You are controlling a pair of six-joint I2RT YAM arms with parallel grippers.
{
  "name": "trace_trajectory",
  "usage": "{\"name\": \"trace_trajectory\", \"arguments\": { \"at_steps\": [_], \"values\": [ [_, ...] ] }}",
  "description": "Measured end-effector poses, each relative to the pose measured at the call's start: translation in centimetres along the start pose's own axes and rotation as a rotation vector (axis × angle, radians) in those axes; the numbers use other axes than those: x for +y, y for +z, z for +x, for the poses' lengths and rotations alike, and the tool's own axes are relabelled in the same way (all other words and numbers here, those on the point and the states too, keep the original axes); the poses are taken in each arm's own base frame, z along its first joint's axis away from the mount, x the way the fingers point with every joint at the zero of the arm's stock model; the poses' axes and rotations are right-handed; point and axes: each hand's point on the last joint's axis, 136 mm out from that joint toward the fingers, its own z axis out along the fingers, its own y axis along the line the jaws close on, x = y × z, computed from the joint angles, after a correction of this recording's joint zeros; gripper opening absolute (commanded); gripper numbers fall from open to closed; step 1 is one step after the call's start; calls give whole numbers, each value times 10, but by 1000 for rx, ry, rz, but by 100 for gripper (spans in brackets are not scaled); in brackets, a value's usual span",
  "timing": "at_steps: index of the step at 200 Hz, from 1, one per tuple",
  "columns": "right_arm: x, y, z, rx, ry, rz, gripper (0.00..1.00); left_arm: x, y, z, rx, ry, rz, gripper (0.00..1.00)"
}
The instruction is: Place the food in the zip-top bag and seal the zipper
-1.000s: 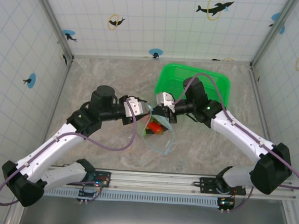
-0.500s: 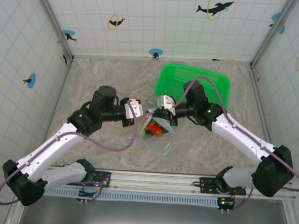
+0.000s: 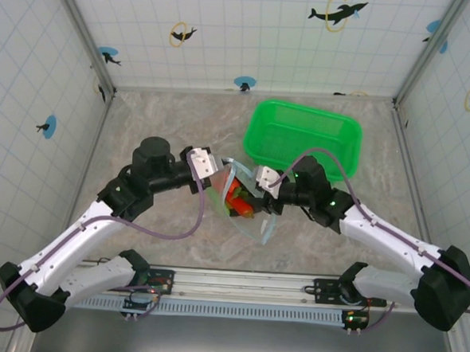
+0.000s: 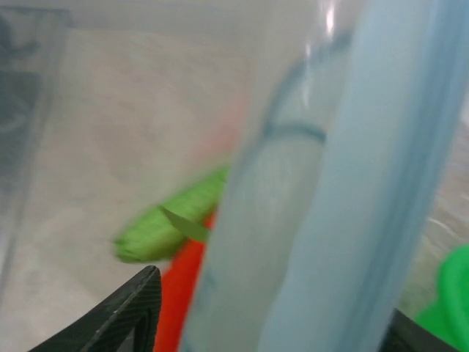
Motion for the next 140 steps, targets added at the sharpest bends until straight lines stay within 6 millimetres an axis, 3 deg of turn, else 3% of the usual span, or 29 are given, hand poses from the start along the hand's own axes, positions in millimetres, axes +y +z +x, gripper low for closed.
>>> {"name": "trace_trajectory", "arguments": {
  "at_steps": [41,73,105,140],
  "values": [
    [-76,-27,12,80,49,324,63,19,-3,-11,-10,-81,-81,0],
    [-117,-51,-13,56,56,479,62,29,-6,-13,-5,-139,-133,0],
    [-123,-61,-41,-3,36,487,56,28,-4,-6,-6,-228,-141,0],
    [-98,-63,-61,-51,39,332,58,13,2,4,-6,-301,-80,0]
  ]
}}
